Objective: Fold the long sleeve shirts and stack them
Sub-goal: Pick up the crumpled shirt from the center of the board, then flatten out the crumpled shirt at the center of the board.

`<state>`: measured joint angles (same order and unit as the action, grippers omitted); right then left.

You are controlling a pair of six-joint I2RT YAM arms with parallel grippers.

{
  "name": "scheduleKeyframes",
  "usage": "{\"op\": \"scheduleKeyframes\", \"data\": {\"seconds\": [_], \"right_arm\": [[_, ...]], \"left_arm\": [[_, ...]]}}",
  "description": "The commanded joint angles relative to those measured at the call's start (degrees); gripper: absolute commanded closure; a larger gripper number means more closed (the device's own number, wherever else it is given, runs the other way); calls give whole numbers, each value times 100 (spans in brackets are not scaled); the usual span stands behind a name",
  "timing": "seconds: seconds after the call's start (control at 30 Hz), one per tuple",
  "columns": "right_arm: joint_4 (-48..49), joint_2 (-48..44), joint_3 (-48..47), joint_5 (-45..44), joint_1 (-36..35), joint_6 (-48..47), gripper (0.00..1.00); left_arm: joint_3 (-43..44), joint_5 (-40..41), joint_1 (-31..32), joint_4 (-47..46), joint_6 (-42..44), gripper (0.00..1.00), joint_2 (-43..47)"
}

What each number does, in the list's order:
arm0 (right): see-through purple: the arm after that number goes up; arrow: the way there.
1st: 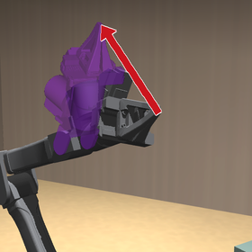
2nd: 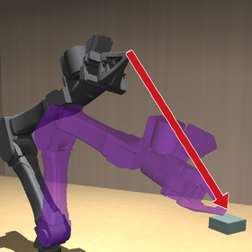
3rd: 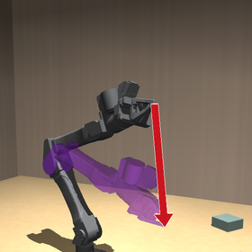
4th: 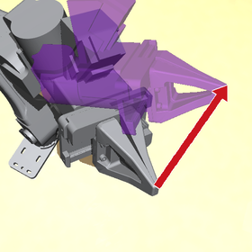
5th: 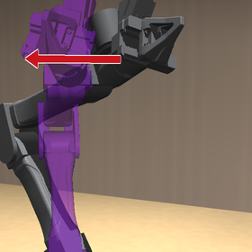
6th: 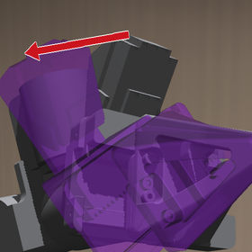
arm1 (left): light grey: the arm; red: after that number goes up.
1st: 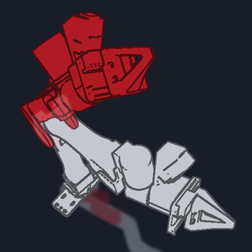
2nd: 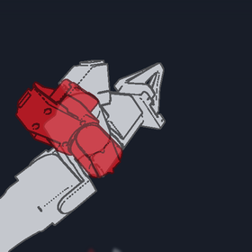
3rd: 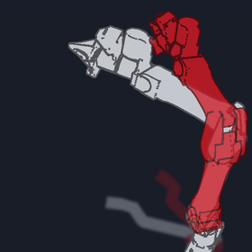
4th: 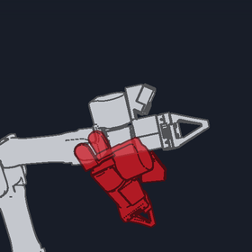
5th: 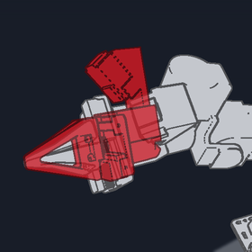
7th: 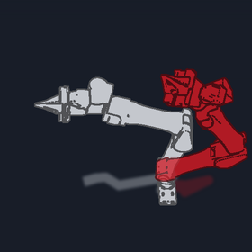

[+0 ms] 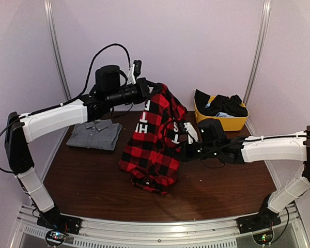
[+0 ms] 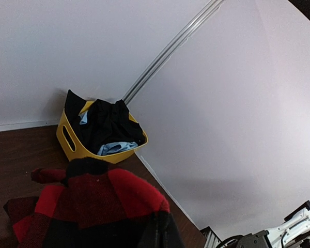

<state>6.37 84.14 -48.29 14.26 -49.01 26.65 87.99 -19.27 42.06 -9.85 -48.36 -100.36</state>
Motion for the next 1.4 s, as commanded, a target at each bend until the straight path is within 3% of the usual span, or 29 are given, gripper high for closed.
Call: {"op": "scheduleKeyframes", "data": {"seconds": [0.0, 0.13, 0.23, 0.43, 0.57, 0.67, 0.77, 0.87, 1.1, 1.37], "right_arm": [[-1222, -347, -885, -1204, 320, -638, 100], [-2720, -415, -2023, -2565, 907, -1409, 100], [-3180, -66, -3006, -2880, 1329, -1976, 100], [-3715, 1589, -5088, -2809, 1666, -2554, 86], [-4045, 2583, -5836, -2778, 1670, -2483, 66], [-4013, 2496, -5441, -2555, 1646, -2333, 46], [-3535, 1920, -4348, -2316, 1577, -2228, 27], [-3061, 1173, -3203, -1741, 1462, -2071, 19], [-1818, -30, -952, -121, 919, -1652, 16], [-744, 311, -36, 779, 817, -618, 24]], "left_arm": [[-320, 598, -6, -213, 422, 100, 851], [-1016, 1049, 3, 129, 702, 100, 1568], [-1558, 1205, 24, 395, 859, 100, 2022], [-2195, 1313, 345, 800, 952, 100, 2451], [-2334, 1650, 382, 928, 858, 100, 2462], [-2220, 2044, 381, 1033, 853, 100, 2242], [-1952, 2246, 374, 1264, 925, 100, 1844], [-1747, 2280, 348, 1228, 936, 100, 1452], [-1333, 2200, 220, 1182, 930, 100, 865], [-1498, 2441, 83, 1163, 985, 100, 1064]]}}
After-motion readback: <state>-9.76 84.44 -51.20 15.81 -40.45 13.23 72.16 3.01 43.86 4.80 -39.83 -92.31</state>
